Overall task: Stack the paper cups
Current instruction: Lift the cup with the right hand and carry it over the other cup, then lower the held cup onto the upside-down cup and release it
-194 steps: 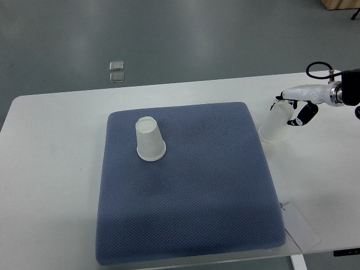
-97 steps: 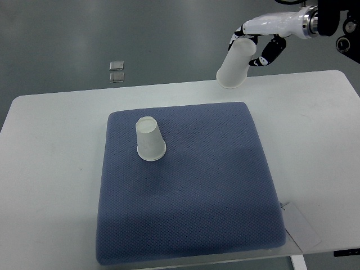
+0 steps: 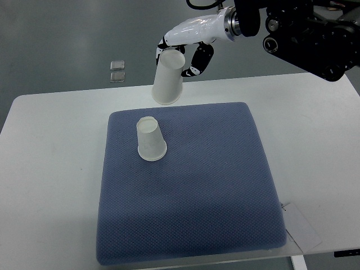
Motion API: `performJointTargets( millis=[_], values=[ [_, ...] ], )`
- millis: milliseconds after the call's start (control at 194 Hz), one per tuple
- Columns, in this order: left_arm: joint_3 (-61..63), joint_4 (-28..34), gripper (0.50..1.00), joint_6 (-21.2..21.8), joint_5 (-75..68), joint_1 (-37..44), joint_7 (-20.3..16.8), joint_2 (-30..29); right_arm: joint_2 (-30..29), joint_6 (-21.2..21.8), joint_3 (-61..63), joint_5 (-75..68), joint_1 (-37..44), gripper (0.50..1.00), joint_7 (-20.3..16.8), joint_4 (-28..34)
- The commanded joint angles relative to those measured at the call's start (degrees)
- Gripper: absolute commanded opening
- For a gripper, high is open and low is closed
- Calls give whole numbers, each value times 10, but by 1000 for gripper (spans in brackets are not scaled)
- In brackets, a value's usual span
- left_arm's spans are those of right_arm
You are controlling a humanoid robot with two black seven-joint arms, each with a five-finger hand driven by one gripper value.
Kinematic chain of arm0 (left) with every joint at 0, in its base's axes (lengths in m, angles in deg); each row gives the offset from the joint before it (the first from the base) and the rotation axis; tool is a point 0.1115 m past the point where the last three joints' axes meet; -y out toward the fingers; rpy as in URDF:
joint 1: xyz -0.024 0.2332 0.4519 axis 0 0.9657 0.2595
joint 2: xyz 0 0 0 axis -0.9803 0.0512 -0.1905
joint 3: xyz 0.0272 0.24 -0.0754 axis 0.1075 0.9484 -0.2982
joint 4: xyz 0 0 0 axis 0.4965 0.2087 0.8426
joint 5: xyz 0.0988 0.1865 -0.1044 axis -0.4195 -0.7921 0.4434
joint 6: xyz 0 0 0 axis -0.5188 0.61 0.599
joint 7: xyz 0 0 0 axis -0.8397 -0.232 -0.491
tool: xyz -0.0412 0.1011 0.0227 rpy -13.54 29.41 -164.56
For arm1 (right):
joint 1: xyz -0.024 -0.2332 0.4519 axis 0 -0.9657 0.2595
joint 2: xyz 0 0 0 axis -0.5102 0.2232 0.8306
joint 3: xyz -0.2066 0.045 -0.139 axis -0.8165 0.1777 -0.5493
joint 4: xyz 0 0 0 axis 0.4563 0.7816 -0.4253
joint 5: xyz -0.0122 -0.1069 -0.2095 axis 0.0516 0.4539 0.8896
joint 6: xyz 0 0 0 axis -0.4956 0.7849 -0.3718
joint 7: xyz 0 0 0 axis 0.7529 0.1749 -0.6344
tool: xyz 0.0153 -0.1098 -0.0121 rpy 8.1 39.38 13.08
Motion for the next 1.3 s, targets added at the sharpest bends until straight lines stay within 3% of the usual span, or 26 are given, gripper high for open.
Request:
performJointTargets(
  millis=[0,641,1199,1297],
  values=[
    [0,0,1000,0,0,0,0,0,-13,3,1,0,2,596,0,1],
    [0,0,1000,0,0,0,0,0,-57,19,-9,7,-12,599,-2,4],
    [0,1,1000,0,0,0,0,0,-86,3,-10,11,-23,601,-15,-11],
    [0,0,1000,0,0,0,0,0,-89,3,-10,12,-26,621,-19,-13]
  ],
)
